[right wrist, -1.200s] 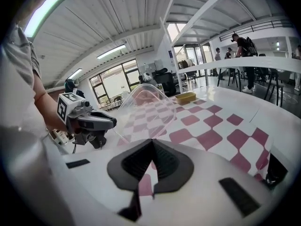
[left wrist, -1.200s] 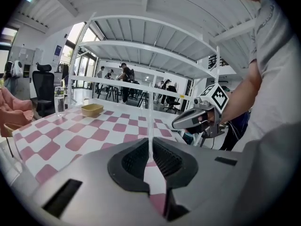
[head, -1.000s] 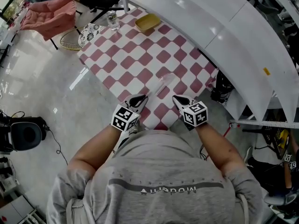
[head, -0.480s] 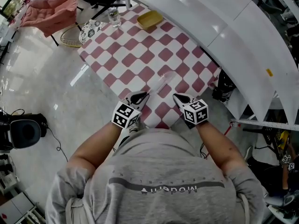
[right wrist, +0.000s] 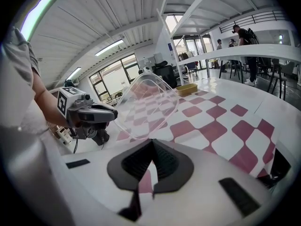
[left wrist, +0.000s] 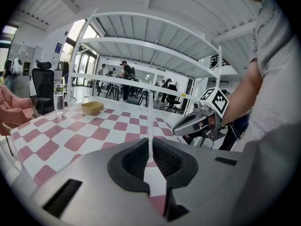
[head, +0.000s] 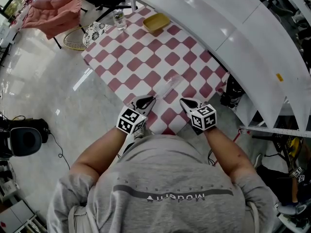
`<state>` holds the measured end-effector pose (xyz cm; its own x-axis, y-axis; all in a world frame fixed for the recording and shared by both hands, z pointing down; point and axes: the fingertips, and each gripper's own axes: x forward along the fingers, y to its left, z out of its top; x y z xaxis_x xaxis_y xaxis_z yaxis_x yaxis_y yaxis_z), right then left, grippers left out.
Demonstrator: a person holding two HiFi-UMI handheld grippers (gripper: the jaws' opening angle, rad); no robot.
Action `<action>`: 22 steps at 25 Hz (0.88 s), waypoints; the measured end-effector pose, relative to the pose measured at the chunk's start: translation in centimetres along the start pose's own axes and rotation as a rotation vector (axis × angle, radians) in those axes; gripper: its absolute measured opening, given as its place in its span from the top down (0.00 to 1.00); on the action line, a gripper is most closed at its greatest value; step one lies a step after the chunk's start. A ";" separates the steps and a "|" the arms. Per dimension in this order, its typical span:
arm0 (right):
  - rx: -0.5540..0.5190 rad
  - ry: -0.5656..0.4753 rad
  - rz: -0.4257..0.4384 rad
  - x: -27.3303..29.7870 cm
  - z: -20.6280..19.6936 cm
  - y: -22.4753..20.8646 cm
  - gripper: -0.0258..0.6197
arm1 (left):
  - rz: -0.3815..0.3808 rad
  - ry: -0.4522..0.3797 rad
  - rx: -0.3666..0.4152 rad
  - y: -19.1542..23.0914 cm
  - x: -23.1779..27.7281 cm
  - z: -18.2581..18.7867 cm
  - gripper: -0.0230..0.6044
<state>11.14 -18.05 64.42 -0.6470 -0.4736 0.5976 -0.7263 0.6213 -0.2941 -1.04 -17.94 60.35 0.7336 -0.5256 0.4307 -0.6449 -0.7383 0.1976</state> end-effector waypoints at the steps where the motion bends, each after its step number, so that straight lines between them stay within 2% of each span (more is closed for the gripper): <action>1: 0.000 -0.001 0.000 0.0 0.0 0.0 0.92 | 0.000 -0.001 0.000 0.0 0.0 0.0 0.90; 22: -0.028 -0.001 0.000 -0.2 0.2 0.8 0.92 | 0.012 -0.026 0.008 -0.3 -0.9 0.5 0.90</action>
<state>10.64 -17.63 63.94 -0.6474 -0.4738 0.5969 -0.7193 0.6387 -0.2732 -1.42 -17.49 59.50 0.7313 -0.5448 0.4103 -0.6519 -0.7351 0.1859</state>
